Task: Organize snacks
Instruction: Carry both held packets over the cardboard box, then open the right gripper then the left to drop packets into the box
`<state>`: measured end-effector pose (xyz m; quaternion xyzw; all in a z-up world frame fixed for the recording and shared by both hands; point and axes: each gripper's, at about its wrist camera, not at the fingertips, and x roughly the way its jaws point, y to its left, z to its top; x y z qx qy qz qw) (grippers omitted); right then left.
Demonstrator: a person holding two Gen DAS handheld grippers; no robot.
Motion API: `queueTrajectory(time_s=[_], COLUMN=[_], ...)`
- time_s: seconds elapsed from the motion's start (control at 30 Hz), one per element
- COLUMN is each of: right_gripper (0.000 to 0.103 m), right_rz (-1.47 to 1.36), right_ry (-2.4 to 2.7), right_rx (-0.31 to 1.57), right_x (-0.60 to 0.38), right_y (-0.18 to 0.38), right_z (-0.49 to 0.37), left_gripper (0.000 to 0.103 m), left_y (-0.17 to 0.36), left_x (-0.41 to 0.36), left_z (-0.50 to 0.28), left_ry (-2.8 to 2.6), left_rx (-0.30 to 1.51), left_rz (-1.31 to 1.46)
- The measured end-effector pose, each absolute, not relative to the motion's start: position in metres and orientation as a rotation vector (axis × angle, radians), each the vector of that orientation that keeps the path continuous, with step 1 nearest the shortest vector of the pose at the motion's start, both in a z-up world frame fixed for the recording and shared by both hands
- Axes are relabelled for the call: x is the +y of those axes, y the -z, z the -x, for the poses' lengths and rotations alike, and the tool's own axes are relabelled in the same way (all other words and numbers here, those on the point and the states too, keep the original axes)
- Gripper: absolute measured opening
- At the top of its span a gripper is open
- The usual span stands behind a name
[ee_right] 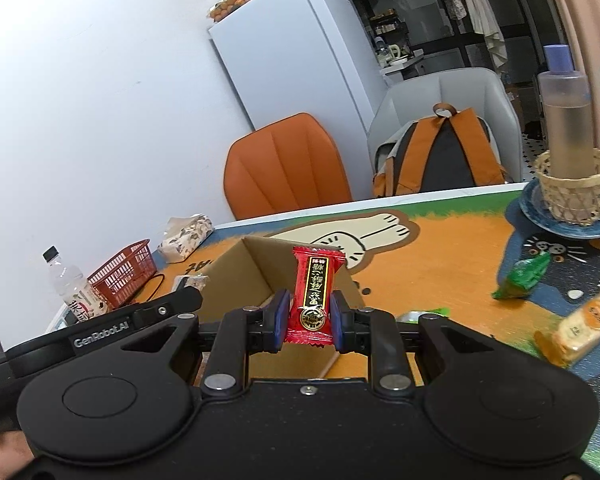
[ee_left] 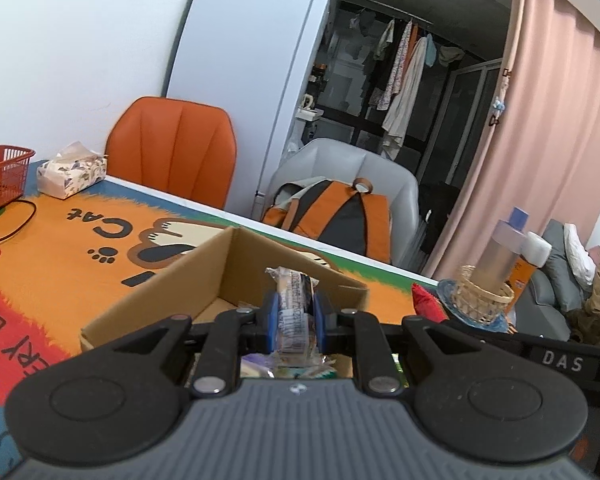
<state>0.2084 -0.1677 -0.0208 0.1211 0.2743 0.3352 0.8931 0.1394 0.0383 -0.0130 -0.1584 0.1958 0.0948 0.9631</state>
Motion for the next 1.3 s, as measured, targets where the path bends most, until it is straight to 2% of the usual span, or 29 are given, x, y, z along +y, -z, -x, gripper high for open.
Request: queueTrajectory(time_s=[0.57, 0.8, 1.3], right_gripper=[0.023, 0.023, 0.023], right_rz=[-0.224, -0.223, -0.194], right_ry=[-0.714, -0.734, -0.788], right_rx=[0.593, 0.604, 0.624], right_x=[-0.127, -0.112, -0.065], right_y=[0.023, 0.023, 0.020], right_z=[-0.226, -0.232, -0.233], left_gripper=[0.018, 0.033, 0.041], left_y=[0.027, 0.027, 0.022], left_x=[0.085, 0.094, 0.117], left_z=[-0.168, -0.165, -0.131], left_ry=[-0.230, -0.257, -0.316], left_rx=[0.432, 0.436, 0.414], left_rz=[0.383, 0.392, 0.437])
